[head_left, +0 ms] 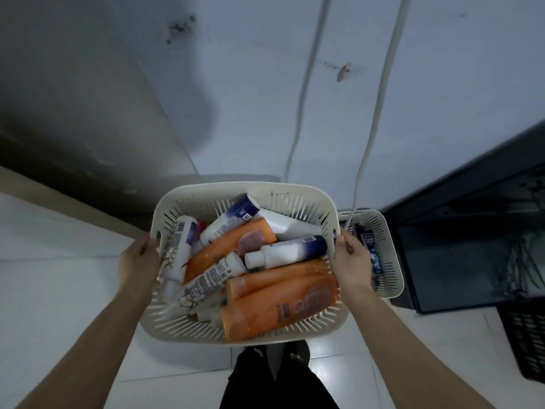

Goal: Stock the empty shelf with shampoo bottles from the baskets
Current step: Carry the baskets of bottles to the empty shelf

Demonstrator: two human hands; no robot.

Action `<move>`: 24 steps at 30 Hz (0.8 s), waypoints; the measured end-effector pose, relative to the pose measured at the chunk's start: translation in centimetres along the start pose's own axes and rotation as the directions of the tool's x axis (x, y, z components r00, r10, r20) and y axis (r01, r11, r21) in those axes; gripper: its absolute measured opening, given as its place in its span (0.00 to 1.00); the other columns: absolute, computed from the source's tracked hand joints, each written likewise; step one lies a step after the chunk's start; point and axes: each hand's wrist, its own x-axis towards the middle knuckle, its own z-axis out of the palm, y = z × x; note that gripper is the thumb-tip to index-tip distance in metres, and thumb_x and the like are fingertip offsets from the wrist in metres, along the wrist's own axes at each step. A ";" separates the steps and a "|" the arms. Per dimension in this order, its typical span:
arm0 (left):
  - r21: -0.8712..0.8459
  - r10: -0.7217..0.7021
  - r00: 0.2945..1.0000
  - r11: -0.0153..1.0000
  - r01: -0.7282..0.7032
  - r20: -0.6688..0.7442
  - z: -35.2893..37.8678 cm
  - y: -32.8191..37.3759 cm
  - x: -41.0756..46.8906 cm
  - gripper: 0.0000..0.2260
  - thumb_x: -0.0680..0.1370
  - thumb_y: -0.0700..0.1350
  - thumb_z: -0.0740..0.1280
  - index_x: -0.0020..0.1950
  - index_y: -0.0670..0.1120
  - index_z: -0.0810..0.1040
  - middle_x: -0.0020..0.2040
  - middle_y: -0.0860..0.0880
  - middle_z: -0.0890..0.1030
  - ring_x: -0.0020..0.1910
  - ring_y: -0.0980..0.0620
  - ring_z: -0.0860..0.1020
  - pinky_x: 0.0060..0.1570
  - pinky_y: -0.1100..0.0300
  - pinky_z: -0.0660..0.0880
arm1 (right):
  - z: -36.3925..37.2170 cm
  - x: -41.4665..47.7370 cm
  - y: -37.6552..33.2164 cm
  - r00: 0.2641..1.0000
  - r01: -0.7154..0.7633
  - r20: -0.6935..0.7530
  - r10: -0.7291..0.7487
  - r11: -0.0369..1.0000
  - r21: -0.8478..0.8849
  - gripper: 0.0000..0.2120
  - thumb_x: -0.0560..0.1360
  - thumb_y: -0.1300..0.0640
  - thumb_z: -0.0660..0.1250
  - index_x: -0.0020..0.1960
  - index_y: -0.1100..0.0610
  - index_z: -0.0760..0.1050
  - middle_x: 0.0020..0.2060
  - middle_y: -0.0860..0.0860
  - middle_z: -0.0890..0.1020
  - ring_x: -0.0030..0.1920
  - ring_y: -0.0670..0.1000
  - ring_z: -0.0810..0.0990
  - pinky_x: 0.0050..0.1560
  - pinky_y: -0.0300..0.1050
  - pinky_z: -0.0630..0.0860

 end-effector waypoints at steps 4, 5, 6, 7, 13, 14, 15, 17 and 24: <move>0.023 0.054 0.998 0.998 -0.054 0.012 -3.0 -0.5 -4.2 0.13 0.81 0.44 0.56 0.40 0.48 0.76 0.33 0.46 0.77 0.31 0.49 0.73 0.29 0.61 0.68 | -3.2 -4.6 0.8 1.000 0.010 -0.010 -0.009 0.999 0.041 0.13 0.83 0.58 0.60 0.60 0.61 0.80 0.45 0.53 0.84 0.44 0.51 0.82 0.42 0.30 0.72; 0.019 0.073 0.997 0.997 -0.073 0.005 -3.7 -0.7 -5.4 0.13 0.81 0.44 0.57 0.39 0.49 0.77 0.33 0.48 0.77 0.30 0.50 0.73 0.29 0.61 0.68 | -4.1 -5.8 1.0 1.000 0.004 -0.010 -0.004 0.998 0.065 0.12 0.82 0.59 0.60 0.58 0.60 0.81 0.44 0.53 0.84 0.44 0.53 0.82 0.43 0.35 0.73; 0.021 0.097 0.995 0.995 -0.097 -0.006 -4.3 -0.8 -6.6 0.14 0.81 0.45 0.57 0.38 0.51 0.77 0.32 0.49 0.77 0.30 0.51 0.73 0.28 0.61 0.68 | -5.1 -7.0 1.3 1.000 -0.005 -0.011 0.006 0.996 0.091 0.12 0.82 0.59 0.60 0.56 0.58 0.81 0.43 0.53 0.84 0.45 0.53 0.81 0.44 0.38 0.73; 0.025 0.122 0.992 0.992 -0.122 -0.016 -5.0 -1.0 -7.9 0.15 0.80 0.45 0.57 0.37 0.53 0.77 0.32 0.50 0.77 0.30 0.51 0.73 0.28 0.61 0.68 | -6.2 -8.2 1.5 1.000 -0.015 -0.015 0.017 0.994 0.112 0.11 0.82 0.59 0.60 0.55 0.57 0.82 0.43 0.52 0.84 0.44 0.52 0.81 0.43 0.39 0.73; 0.011 0.185 0.982 0.983 -0.186 0.026 -7.3 -0.1 -15.1 0.18 0.79 0.48 0.58 0.34 0.66 0.78 0.32 0.50 0.77 0.29 0.49 0.73 0.30 0.59 0.69 | -13.7 -14.8 3.4 0.993 -0.038 -0.099 0.063 0.971 0.236 0.11 0.82 0.58 0.61 0.58 0.54 0.81 0.41 0.48 0.83 0.37 0.43 0.78 0.37 0.35 0.73; 0.012 0.191 0.980 0.981 -0.192 0.049 -7.2 0.1 -15.9 0.17 0.79 0.47 0.59 0.35 0.64 0.79 0.32 0.49 0.78 0.29 0.48 0.73 0.30 0.58 0.69 | -14.9 -15.7 4.0 0.991 -0.054 -0.106 0.084 0.965 0.258 0.12 0.82 0.58 0.61 0.59 0.55 0.81 0.39 0.48 0.82 0.35 0.44 0.76 0.37 0.39 0.71; 0.021 0.207 0.975 0.978 -0.209 0.080 -7.0 0.1 -16.7 0.16 0.79 0.46 0.59 0.36 0.60 0.79 0.32 0.49 0.78 0.29 0.48 0.73 0.31 0.57 0.69 | -16.1 -16.6 4.7 0.989 -0.068 -0.108 0.102 0.957 0.282 0.12 0.82 0.58 0.61 0.60 0.55 0.81 0.38 0.48 0.80 0.33 0.45 0.73 0.35 0.40 0.69; 0.028 0.242 0.961 0.969 -0.247 0.135 -6.3 0.4 -18.1 0.12 0.78 0.42 0.59 0.37 0.49 0.77 0.30 0.48 0.77 0.28 0.48 0.72 0.31 0.58 0.68 | -18.4 -18.3 6.1 0.983 -0.079 -0.130 0.127 0.942 0.325 0.13 0.83 0.57 0.60 0.61 0.54 0.80 0.37 0.49 0.80 0.33 0.46 0.71 0.36 0.42 0.68; -0.029 0.354 0.864 0.929 -0.369 0.357 -1.2 3.8 -24.7 0.11 0.81 0.42 0.59 0.41 0.44 0.77 0.32 0.48 0.76 0.31 0.51 0.70 0.35 0.57 0.66 | -26.3 -24.2 11.4 0.914 -0.039 -0.352 0.202 0.907 0.419 0.16 0.82 0.59 0.59 0.46 0.49 0.84 0.25 0.41 0.76 0.30 0.44 0.69 0.32 0.41 0.64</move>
